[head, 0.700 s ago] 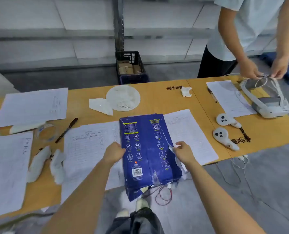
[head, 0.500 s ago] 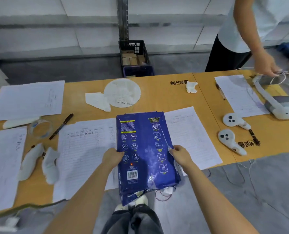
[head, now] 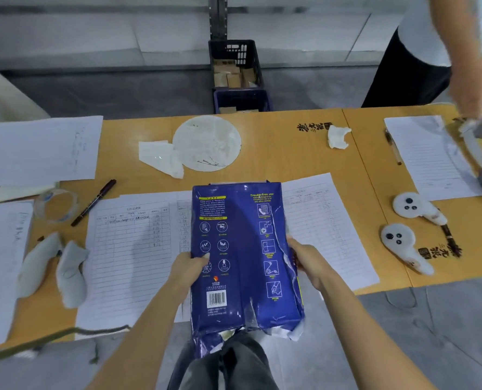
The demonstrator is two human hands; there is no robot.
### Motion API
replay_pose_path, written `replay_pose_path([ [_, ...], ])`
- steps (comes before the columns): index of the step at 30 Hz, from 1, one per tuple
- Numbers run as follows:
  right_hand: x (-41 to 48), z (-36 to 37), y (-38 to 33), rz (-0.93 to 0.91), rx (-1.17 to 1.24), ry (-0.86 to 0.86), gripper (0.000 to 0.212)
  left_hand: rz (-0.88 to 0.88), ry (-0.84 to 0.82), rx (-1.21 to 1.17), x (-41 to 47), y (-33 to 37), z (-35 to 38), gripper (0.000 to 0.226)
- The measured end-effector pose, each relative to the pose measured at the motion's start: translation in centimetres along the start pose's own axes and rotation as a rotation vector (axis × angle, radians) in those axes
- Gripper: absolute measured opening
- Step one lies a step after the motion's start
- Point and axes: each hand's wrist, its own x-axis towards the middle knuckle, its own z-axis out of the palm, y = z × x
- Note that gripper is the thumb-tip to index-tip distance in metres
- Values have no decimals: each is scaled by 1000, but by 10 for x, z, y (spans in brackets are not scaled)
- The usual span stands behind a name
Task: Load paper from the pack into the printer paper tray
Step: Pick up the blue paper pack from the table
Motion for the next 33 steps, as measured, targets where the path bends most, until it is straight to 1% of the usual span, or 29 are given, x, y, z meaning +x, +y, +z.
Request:
replay_pose_path([
  [2,2,4,0,-35,-40,22,56,-6,-35,-27,0,-3,-1,11],
  [5,0,14,3,-123,-15,104,60,-7,-36,-101,0,-9,2,27],
  [7,-3,20,3,-195,-5,150,49,22,-20,-134,-3,-10,5,25],
  [9,-8,23,-2,-238,25,150,35,54,-8,-162,-6,-9,8,17],
  [11,-14,21,-9,-257,112,121,34,90,0,-162,-11,0,8,14],
  [13,-22,16,-18,-283,185,112,35,136,-12,-132,-13,15,7,18],
  [16,-42,8,-34,-346,268,165,24,227,-70,-46,-15,45,6,27],
  [17,-50,6,-39,-364,297,191,22,260,-93,-22,-16,56,7,27],
  [19,-68,1,-46,-401,367,251,24,328,-156,12,-22,76,10,26],
  [21,-92,-2,-50,-434,427,329,28,381,-243,50,-29,92,14,31],
  [22,-106,-3,-49,-446,469,368,27,408,-293,82,-35,98,16,33],
  [24,-136,-5,-44,-458,559,423,18,459,-387,136,-47,109,19,33],
  [25,-152,-6,-39,-462,602,441,15,475,-436,159,-56,113,21,32],
  [28,-199,-8,-20,-494,702,528,22,542,-581,239,-91,124,30,26],
  [31,-249,-5,3,-538,791,668,19,618,-692,332,-128,128,45,33],
  [33,-280,-1,23,-554,831,792,21,673,-788,394,-155,123,60,30],
])
